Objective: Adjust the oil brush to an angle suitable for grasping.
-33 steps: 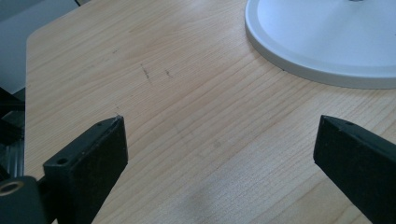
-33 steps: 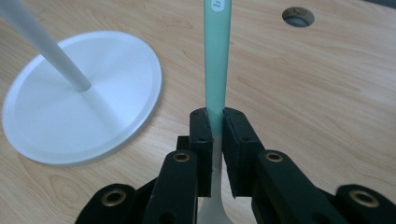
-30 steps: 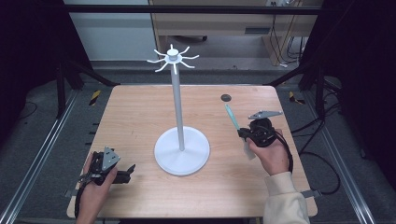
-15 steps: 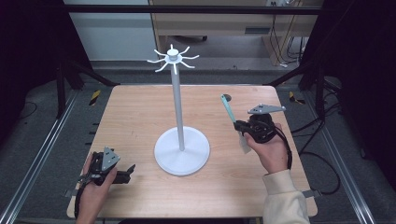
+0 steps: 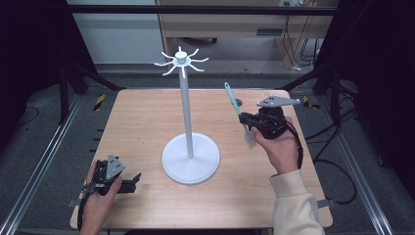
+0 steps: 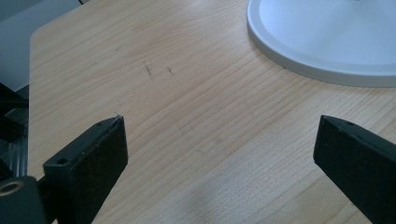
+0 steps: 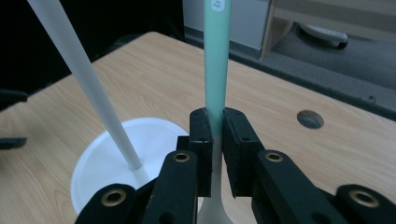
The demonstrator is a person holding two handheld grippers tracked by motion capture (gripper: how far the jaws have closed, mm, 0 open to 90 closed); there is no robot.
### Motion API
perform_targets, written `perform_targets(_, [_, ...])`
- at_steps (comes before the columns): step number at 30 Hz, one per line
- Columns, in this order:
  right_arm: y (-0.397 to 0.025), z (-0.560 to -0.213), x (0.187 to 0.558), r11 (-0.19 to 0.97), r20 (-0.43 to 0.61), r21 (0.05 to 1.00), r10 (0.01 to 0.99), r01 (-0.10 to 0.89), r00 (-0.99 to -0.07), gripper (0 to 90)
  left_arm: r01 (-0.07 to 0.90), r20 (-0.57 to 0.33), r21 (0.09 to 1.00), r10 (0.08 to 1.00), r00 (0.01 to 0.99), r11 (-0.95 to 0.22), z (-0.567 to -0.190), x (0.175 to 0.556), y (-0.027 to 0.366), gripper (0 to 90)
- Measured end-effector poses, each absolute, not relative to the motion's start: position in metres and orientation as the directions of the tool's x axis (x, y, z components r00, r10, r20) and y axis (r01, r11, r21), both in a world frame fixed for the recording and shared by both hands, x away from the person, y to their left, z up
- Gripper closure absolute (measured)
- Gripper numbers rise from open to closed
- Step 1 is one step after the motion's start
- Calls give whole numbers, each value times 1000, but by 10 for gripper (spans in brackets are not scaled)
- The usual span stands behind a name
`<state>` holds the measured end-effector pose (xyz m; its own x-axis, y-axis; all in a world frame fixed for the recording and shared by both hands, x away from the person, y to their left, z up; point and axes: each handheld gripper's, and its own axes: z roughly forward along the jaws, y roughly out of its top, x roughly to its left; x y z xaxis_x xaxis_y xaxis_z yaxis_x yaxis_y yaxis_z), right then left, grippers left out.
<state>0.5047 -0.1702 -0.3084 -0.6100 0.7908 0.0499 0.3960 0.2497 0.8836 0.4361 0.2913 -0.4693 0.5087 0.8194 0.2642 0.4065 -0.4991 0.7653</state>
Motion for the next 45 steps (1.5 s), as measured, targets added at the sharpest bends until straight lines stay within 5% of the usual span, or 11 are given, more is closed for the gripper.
perform_targets(45, [-157, -265, 461, 163, -5, 971, 741, 173, -672, 824, 398, 260, 773, 820, 511, -493, -468, 436, 293, 26])
